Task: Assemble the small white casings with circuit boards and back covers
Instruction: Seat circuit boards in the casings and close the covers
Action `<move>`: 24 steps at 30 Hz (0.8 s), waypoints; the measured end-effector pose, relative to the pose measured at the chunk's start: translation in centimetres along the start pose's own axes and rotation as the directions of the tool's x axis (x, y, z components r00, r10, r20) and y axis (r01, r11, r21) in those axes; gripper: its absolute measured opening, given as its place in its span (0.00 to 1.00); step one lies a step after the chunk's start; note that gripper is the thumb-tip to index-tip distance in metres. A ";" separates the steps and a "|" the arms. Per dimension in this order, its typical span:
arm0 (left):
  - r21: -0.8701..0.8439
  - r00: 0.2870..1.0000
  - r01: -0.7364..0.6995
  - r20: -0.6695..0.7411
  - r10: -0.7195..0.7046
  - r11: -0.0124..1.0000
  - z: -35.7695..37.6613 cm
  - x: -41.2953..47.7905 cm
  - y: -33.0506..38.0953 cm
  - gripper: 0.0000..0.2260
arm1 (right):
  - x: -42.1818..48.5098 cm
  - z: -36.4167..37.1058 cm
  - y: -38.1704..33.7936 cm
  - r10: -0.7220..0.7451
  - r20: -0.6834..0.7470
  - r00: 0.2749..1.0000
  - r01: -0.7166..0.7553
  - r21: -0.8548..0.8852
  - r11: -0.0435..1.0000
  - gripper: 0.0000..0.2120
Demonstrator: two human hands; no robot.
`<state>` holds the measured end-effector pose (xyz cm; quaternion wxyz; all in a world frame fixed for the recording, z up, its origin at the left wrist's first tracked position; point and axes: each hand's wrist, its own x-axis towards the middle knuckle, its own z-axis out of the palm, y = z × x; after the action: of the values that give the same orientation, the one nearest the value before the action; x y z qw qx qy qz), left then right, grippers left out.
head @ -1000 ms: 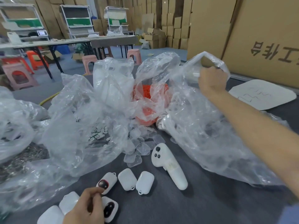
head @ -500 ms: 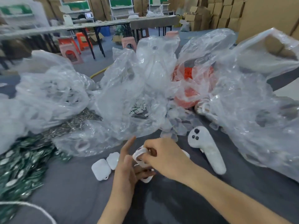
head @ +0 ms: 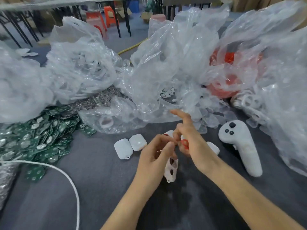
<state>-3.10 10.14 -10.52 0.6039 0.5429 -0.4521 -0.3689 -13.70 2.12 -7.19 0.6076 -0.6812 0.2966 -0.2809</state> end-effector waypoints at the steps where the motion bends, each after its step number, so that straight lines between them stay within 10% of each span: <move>1: 0.036 1.000 -0.024 0.013 0.023 0.999 0.3 -0.2 0.0 0.06 | -0.1 0.2 0.1 -0.002 0.003 1.000 0.002 -0.010 1.000 0.19; 7: 0.198 0.997 -0.072 0.043 0.065 0.978 0.9 -0.7 -0.4 0.05 | -0.9 1.2 0.6 -0.099 -0.015 0.995 0.097 -0.102 0.990 0.26; 24: -0.353 0.956 0.143 -0.191 -0.221 0.925 -0.8 0.7 -0.2 0.07 | -0.9 0.4 0.0 -0.333 -0.108 0.937 0.270 -0.383 0.883 0.14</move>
<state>-2.09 9.73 -10.64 0.6979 0.5106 -0.2579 -0.4309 -14.00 3.09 -7.22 0.3926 -0.7925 0.2842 -0.3701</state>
